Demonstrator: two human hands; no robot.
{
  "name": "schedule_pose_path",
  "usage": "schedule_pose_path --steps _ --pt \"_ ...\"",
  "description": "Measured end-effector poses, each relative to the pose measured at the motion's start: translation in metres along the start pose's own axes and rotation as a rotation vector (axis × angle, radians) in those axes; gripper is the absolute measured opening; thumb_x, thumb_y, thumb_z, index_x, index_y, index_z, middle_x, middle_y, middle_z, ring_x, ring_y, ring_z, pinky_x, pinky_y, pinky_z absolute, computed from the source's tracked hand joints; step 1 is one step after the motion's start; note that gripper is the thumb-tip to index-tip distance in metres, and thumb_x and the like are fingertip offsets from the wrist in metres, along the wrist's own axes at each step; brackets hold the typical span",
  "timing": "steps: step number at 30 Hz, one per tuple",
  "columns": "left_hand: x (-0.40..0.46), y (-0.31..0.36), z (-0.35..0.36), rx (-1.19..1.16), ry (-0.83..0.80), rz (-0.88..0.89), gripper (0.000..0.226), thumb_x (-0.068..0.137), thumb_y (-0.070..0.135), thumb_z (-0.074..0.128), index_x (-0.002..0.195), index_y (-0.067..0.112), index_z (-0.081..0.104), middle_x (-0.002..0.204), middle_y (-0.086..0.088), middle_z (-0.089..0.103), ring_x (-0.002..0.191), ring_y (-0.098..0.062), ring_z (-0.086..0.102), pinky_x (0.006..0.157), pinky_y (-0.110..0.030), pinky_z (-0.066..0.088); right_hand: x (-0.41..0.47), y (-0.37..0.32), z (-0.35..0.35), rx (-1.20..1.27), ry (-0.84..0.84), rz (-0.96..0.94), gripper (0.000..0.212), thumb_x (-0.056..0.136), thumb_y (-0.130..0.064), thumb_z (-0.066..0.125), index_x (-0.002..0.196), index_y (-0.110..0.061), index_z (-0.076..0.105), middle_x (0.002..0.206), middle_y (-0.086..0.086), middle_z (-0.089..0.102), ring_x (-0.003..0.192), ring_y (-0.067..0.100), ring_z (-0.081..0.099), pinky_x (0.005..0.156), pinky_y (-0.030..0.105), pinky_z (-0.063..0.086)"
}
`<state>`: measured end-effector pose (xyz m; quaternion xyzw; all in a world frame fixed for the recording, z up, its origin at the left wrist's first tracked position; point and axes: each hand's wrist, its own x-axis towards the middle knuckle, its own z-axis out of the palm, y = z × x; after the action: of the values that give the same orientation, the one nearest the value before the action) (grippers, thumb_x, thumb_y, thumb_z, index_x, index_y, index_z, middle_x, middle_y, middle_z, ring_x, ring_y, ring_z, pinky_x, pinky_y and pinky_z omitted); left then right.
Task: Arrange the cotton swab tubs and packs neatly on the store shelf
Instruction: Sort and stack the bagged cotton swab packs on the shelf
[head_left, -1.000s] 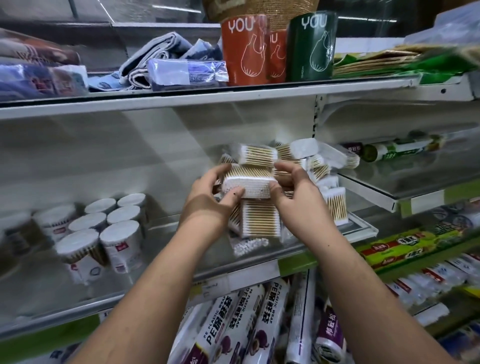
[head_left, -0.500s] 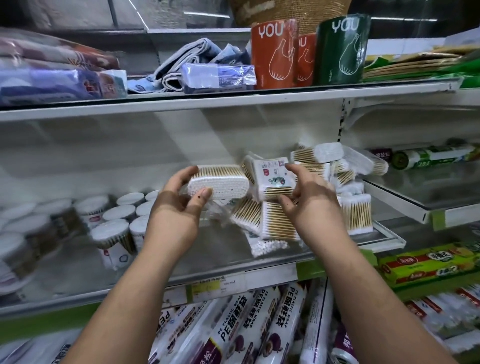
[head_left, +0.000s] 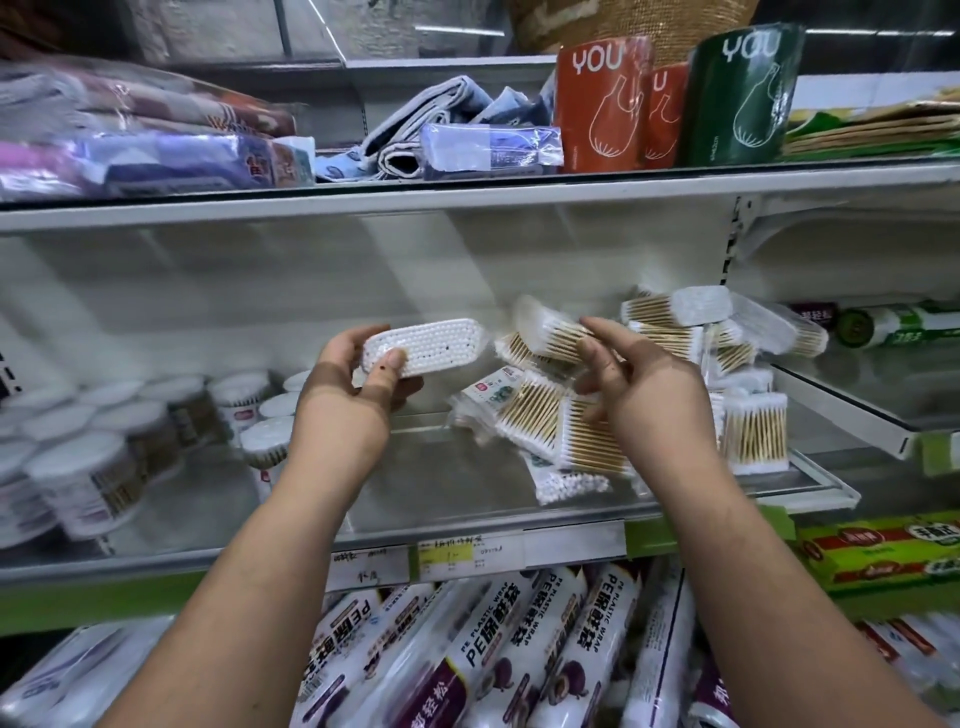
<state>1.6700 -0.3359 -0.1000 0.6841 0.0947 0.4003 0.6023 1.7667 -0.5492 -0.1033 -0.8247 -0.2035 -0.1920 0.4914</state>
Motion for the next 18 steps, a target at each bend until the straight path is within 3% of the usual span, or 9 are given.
schedule_pose_path --steps 3,6,8,10,12,15,18 --pt "-0.004 0.007 -0.006 -0.018 0.03 0.047 0.021 0.094 0.009 0.06 0.101 0.03 0.06 0.112 0.003 0.065 0.083 -0.021 0.072 0.081 -0.032 0.058 -0.005 -0.009 0.006 0.294 -0.071 0.012 0.026 0.094 -0.046 0.057 0.12 -0.051 0.06 0.089 -0.017 0.072 0.062 0.01 0.071 0.062 0.026 0.056" --pt "-0.01 0.012 -0.013 0.003 0.078 0.072 0.015 0.089 0.023 0.068 0.098 0.032 0.06 0.085 0.018 0.065 0.082 -0.017 0.068 0.072 -0.025 0.055 -0.004 -0.024 0.014 0.511 -0.071 -0.003 0.018 0.09 -0.033 0.068 0.105 -0.042 0.068 0.079 -0.015 0.071 0.062 0.021 0.069 0.068 0.037 0.059" --pt "-0.009 0.015 -0.019 0.05 0.105 0.069 0.01 0.087 0.035 0.07 0.092 0.033 0.061 0.078 0.017 0.062 0.072 -0.015 0.064 0.063 -0.023 0.054 0.005 -0.028 0.023 0.462 -0.083 0.005 0.022 0.089 -0.025 0.071 0.098 -0.044 0.065 0.078 -0.005 0.069 0.064 0.025 0.069 0.07 0.049 0.059" --pt "-0.005 0.017 -0.026 0.102 0.117 0.065 0.009 0.088 0.034 0.068 0.092 0.028 0.062 0.077 0.012 0.062 0.057 -0.006 0.058 0.045 -0.016 0.046 0.013 -0.03 0.031 0.375 -0.097 -0.005 0.026 0.088 -0.024 0.072 0.096 -0.046 0.061 0.088 0.002 0.069 0.068 0.029 0.07 0.068 0.052 0.058" --pt "0.002 0.017 -0.032 0.136 0.127 0.08 0.006 0.089 0.024 0.068 0.091 0.023 0.063 0.08 0.007 0.064 0.06 -0.003 0.061 0.049 -0.017 0.049 0.017 -0.035 0.035 0.274 -0.124 -0.035 0.033 0.089 -0.028 0.071 0.105 -0.053 0.055 0.099 0.0 0.067 0.073 0.026 0.07 0.072 0.048 0.059" --pt "0.013 0.015 -0.041 0.127 0.127 0.089 0.025 0.088 0.009 0.069 0.101 0.028 0.057 0.1 -0.001 0.067 0.09 -0.02 0.066 0.079 -0.039 0.056 0.021 -0.048 0.038 0.077 -0.199 -0.043 0.072 0.09 -0.031 0.069 0.142 -0.057 0.026 0.112 -0.005 0.054 0.081 0.019 0.063 0.087 0.04 0.053" --pt "0.022 0.013 -0.051 0.041 0.123 0.044 0.054 0.086 0.002 0.068 0.129 0.028 0.046 0.11 -0.002 0.065 0.089 -0.011 0.067 0.078 -0.032 0.056 0.029 -0.06 0.053 -0.022 -0.179 -0.046 0.086 0.088 -0.033 0.07 0.15 -0.046 0.012 0.12 0.002 0.059 0.098 0.025 0.062 0.096 0.043 0.049"
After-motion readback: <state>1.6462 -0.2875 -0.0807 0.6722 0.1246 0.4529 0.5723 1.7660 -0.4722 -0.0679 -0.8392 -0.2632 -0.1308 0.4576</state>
